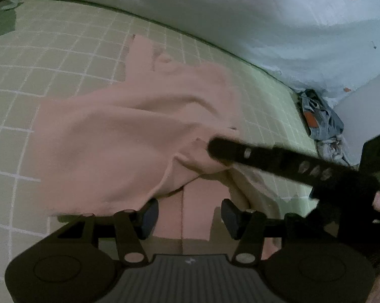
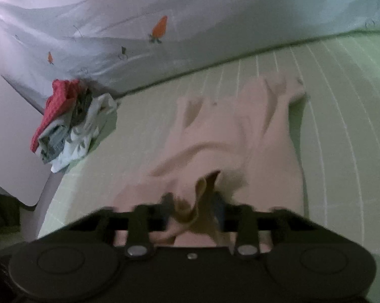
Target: Fold clothes
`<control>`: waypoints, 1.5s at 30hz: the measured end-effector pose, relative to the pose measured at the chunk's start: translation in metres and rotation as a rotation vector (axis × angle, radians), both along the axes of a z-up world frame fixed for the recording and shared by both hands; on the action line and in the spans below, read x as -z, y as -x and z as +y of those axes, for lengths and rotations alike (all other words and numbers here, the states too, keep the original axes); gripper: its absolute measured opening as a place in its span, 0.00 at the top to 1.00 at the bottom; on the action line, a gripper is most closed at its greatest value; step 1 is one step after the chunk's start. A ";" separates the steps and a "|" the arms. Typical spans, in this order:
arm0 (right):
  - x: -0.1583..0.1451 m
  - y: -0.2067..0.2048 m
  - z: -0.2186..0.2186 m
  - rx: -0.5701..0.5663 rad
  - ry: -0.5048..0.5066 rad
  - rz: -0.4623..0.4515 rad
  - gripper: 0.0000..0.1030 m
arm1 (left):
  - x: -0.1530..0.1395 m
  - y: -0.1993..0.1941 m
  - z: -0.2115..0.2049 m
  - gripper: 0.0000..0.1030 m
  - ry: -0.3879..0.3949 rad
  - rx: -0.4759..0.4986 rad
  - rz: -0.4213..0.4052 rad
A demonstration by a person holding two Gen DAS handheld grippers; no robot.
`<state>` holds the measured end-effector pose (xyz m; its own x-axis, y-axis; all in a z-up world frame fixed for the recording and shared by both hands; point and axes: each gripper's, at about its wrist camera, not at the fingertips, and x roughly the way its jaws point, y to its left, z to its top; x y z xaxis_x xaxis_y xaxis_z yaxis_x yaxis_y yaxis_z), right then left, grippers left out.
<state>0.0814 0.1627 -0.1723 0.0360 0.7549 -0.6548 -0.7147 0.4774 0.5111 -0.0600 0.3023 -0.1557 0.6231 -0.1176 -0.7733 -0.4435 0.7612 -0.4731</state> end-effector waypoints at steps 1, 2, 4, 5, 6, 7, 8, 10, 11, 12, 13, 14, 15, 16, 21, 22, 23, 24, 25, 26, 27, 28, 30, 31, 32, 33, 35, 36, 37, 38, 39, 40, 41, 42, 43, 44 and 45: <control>0.001 0.001 -0.003 -0.004 -0.008 0.015 0.96 | -0.001 0.001 0.000 0.45 -0.010 -0.012 0.002; 0.001 0.002 -0.007 -0.007 -0.017 0.029 0.96 | -0.003 0.004 0.000 0.45 -0.019 -0.026 0.003; -0.003 0.004 -0.017 -0.004 -0.044 0.025 0.97 | -0.005 0.012 -0.001 0.44 -0.026 -0.060 0.001; -0.006 0.005 -0.021 -0.008 -0.053 0.021 0.97 | -0.007 0.016 -0.001 0.44 -0.027 -0.080 0.001; -0.009 0.008 -0.025 -0.013 -0.056 0.013 0.97 | -0.008 0.020 -0.002 0.43 -0.029 -0.100 0.002; -0.012 0.011 -0.030 -0.018 -0.059 0.006 0.97 | -0.009 0.025 -0.002 0.42 -0.030 -0.120 0.003; -0.015 0.014 -0.034 -0.022 -0.062 -0.001 0.97 | -0.011 0.029 -0.003 0.41 -0.034 -0.138 0.004; -0.018 0.020 -0.045 -0.027 -0.062 -0.006 0.97 | -0.014 0.039 -0.007 0.41 -0.050 -0.169 0.007; -0.019 0.022 -0.051 -0.027 -0.061 -0.003 0.97 | -0.015 0.043 -0.009 0.41 -0.051 -0.182 0.007; -0.018 0.024 -0.058 -0.025 -0.057 0.001 0.97 | -0.016 0.048 -0.010 0.41 -0.051 -0.195 0.008; -0.018 0.025 -0.065 -0.018 -0.052 0.007 0.97 | -0.017 0.051 -0.012 0.41 -0.051 -0.207 0.008; -0.017 0.027 -0.072 -0.010 -0.047 0.015 0.97 | -0.017 0.054 -0.014 0.41 -0.050 -0.215 0.008; -0.016 0.028 -0.079 -0.001 -0.043 0.022 0.97 | -0.018 0.056 -0.018 0.41 -0.052 -0.218 0.009; -0.015 0.030 -0.085 0.008 -0.038 0.029 0.97 | -0.018 0.058 -0.021 0.41 -0.054 -0.221 0.010; -0.012 0.040 -0.118 0.045 -0.021 0.052 0.97 | -0.018 0.067 -0.042 0.41 -0.058 -0.205 0.022; -0.012 0.043 -0.124 0.047 -0.018 0.055 0.97 | -0.017 0.068 -0.048 0.41 -0.059 -0.196 0.026; -0.011 0.047 -0.129 0.048 -0.013 0.056 0.97 | -0.016 0.070 -0.054 0.41 -0.059 -0.185 0.031; -0.011 0.050 -0.135 0.048 -0.007 0.057 0.97 | -0.016 0.072 -0.060 0.41 -0.060 -0.174 0.036; -0.010 0.054 -0.140 0.047 -0.001 0.061 0.97 | -0.014 0.073 -0.066 0.41 -0.062 -0.165 0.041; -0.008 0.058 -0.146 0.046 0.005 0.066 0.97 | -0.013 0.075 -0.071 0.41 -0.063 -0.156 0.046; -0.007 0.061 -0.151 0.045 0.011 0.070 0.97 | -0.012 0.076 -0.077 0.41 -0.064 -0.147 0.051; -0.006 0.065 -0.156 0.044 0.017 0.076 0.97 | -0.012 0.077 -0.081 0.41 -0.068 -0.139 0.055; -0.003 0.072 -0.167 0.046 0.018 0.100 0.97 | -0.010 0.080 -0.091 0.40 -0.075 -0.124 0.064; -0.001 0.076 -0.173 0.044 0.011 0.115 0.97 | -0.009 0.081 -0.095 0.40 -0.078 -0.117 0.069; -0.001 0.079 -0.178 0.044 0.002 0.122 0.97 | -0.009 0.083 -0.099 0.40 -0.082 -0.110 0.074; -0.001 0.082 -0.184 0.044 -0.008 0.130 0.97 | -0.008 0.084 -0.102 0.40 -0.085 -0.104 0.078; -0.002 0.087 -0.192 0.046 -0.022 0.134 0.97 | -0.006 0.085 -0.108 0.40 -0.089 -0.095 0.086; -0.002 0.089 -0.196 0.048 -0.027 0.130 0.97 | -0.006 0.086 -0.111 0.40 -0.094 -0.089 0.087; -0.003 0.091 -0.200 0.051 -0.033 0.129 0.97 | -0.006 0.086 -0.114 0.40 -0.100 -0.084 0.089; -0.003 0.093 -0.203 0.054 -0.039 0.129 0.97 | -0.006 0.087 -0.116 0.40 -0.106 -0.079 0.091; -0.003 0.095 -0.207 0.057 -0.046 0.128 0.97 | -0.005 0.088 -0.119 0.40 -0.111 -0.073 0.092; -0.004 0.097 -0.210 0.060 -0.052 0.128 0.97 | -0.005 0.088 -0.120 0.40 -0.117 -0.067 0.093; -0.003 0.098 -0.214 0.062 -0.061 0.138 0.97 | -0.005 0.089 -0.122 0.39 -0.122 -0.062 0.095; -0.003 0.099 -0.217 0.063 -0.070 0.149 0.98 | -0.005 0.090 -0.124 0.39 -0.128 -0.058 0.098; -0.002 0.100 -0.221 0.065 -0.079 0.159 0.98 | -0.005 0.091 -0.126 0.39 -0.133 -0.055 0.100; -0.002 0.101 -0.225 0.067 -0.089 0.170 0.98 | -0.005 0.092 -0.127 0.39 -0.138 -0.053 0.102; -0.001 0.101 -0.230 0.078 -0.116 0.200 0.98 | -0.005 0.094 -0.128 0.39 -0.139 -0.053 0.102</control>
<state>-0.0198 -0.0671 -0.1713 -0.0241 0.8254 -0.5640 -0.5571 0.4574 0.6931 -0.1539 0.1747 -0.1509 0.5430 0.0255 -0.8394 -0.5250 0.7904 -0.3156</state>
